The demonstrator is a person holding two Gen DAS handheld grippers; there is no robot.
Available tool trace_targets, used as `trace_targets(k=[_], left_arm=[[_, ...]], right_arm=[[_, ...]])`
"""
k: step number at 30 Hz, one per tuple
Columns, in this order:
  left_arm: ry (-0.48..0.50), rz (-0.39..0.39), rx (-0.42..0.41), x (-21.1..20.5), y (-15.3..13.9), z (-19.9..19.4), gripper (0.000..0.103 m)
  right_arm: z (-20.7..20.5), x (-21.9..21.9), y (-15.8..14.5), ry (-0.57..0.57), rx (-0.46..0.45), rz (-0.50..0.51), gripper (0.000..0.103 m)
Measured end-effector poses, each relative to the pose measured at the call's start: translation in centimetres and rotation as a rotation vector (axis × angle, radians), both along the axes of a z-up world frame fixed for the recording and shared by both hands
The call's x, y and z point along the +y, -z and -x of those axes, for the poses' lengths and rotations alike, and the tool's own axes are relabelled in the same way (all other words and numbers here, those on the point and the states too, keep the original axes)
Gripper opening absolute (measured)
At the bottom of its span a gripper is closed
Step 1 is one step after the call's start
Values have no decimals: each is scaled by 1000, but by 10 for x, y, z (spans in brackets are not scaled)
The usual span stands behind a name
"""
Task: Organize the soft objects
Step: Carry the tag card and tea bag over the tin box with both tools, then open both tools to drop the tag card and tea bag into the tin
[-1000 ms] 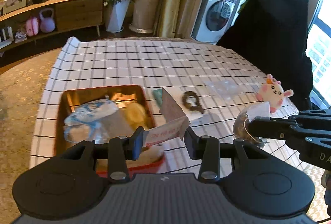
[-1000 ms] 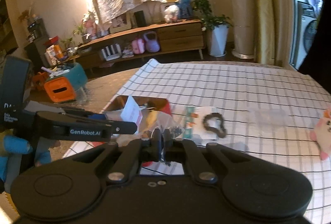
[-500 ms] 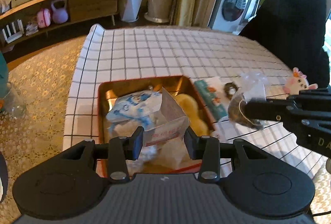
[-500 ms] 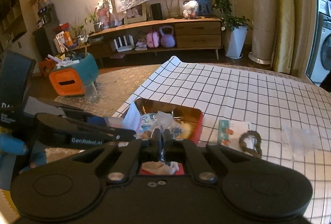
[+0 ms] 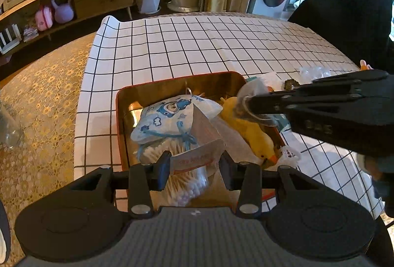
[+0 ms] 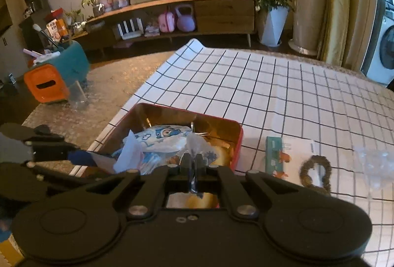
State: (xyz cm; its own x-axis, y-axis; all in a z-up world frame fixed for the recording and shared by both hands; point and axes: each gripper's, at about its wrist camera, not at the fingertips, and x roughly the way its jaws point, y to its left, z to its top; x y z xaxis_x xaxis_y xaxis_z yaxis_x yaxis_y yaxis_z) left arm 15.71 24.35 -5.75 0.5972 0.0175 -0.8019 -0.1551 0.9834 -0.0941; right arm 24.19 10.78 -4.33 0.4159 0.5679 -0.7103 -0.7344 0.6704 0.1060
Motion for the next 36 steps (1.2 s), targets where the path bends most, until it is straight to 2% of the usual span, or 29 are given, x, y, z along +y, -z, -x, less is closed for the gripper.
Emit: trace_targets(k=[10, 15, 22, 23, 26, 27, 36], left_arm=[[-3, 21, 21, 8, 18, -21, 41], [-6, 14, 25, 10, 24, -24, 41], [-7, 2, 17, 10, 28, -25, 42], [-8, -3, 14, 10, 28, -25, 44], [-14, -29, -1, 8, 27, -23, 61], [-15, -38, -10, 7, 26, -22, 64], [-21, -52, -37, 1, 13, -13, 68]], right_arm=[[-19, 20, 23, -4, 43, 51, 3], [-21, 22, 28, -11, 68, 46, 12], [-20, 21, 28, -22, 86, 37, 18], [-20, 21, 27, -25, 88, 39, 19], [-17, 18, 25, -26, 81, 39, 21], [-16, 17, 24, -27, 85, 34, 23], [-9, 4, 11, -30, 81, 5, 32]])
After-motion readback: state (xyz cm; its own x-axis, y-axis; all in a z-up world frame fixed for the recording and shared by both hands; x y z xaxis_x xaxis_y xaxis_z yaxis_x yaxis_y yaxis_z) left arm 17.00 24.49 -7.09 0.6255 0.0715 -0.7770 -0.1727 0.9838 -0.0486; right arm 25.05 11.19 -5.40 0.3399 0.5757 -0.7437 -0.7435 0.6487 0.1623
